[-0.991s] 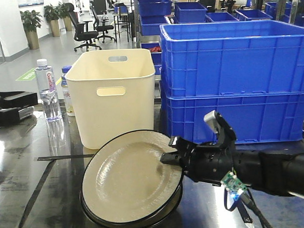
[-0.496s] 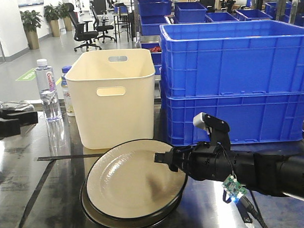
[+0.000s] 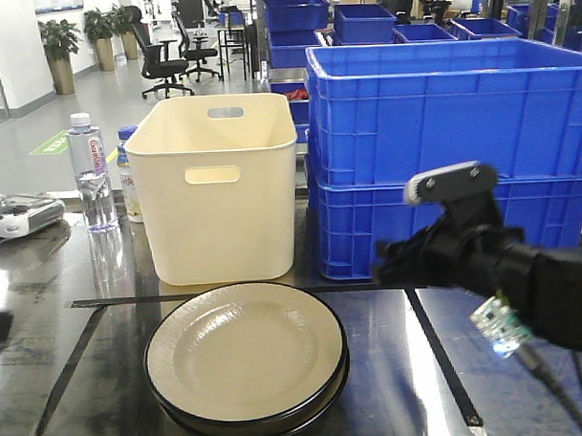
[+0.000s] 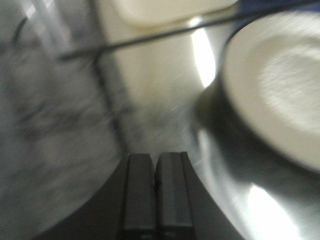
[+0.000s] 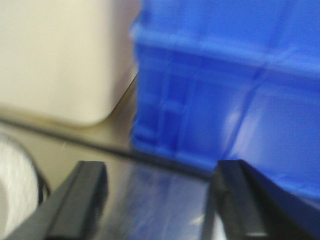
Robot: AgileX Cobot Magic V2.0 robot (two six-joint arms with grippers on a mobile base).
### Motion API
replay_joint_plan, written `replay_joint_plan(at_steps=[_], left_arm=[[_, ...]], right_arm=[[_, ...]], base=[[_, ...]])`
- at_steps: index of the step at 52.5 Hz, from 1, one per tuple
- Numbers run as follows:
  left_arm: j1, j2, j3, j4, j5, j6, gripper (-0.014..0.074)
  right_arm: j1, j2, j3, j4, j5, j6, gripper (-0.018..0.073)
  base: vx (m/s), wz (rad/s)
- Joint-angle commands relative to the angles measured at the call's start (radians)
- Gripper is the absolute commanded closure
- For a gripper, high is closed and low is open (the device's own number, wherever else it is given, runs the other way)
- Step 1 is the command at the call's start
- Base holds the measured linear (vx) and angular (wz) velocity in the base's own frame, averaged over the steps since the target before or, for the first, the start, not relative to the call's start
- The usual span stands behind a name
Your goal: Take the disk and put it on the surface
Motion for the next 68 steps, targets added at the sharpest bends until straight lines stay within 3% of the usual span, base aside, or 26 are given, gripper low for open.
replay_joint_plan(at_steps=[1, 4, 8, 12, 14, 25, 31, 42, 50, 68], left_arm=[[0.003, -0.029, -0.033, 0.231, -0.02, -0.227, 0.0598], [0.003, -0.029, -0.033, 0.365, -0.001, -0.316, 0.0598], [0.003, -0.032, -0.033, 0.467, 0.015, -0.395, 0.0598], [0.003, -0.047, -0.031, 0.488, -0.001, -0.406, 0.0598], [-0.001, -0.063, -0.023, 0.487, -0.03, -0.399, 0.0598], [-0.03, -0.285, 0.167, 0.431, -0.344, -0.32, 0.0598], [-0.03, -0.441, 0.327, 0.361, -0.428, -0.265, 0.0598], [-0.03, -0.763, 0.588, 0.161, -0.425, -0.082, 0.0598], [-0.03, -0.92, 0.683, 0.043, -0.406, 0.01, 0.0598], [-0.03, -0.976, 0.705, 0.045, -0.298, 0.019, 0.0598]], right_arm=[[-0.004, -0.123, -0.017, 0.02, -0.024, -0.015, 0.019], [-0.004, -0.182, 0.009, 0.022, -0.04, -0.015, 0.0288], [-0.004, -0.264, 0.06, 0.022, -0.047, -0.015, 0.0429], [-0.004, -0.36, 0.125, 0.018, -0.055, -0.015, 0.0575], [-0.004, -0.404, 0.16, 0.019, -0.055, -0.015, 0.0575], [-0.004, -0.651, 0.373, 0.019, -0.055, -0.016, 0.0572], [-0.004, -0.772, 0.484, 0.019, -0.054, -0.015, 0.0571], [-0.004, -0.937, 0.626, 0.022, -0.058, -0.015, 0.0571], [-0.004, -0.987, 0.658, 0.022, -0.058, -0.015, 0.0571], [-0.002, -0.994, 0.662, 0.047, -0.058, -0.007, 0.0568]], base=[[0.0, 0.0], [0.0, 0.0], [0.0, 0.0], [0.0, 0.0], [0.0, 0.0], [0.0, 0.0], [0.0, 0.0], [0.0, 0.0], [0.0, 0.0], [0.0, 0.0]])
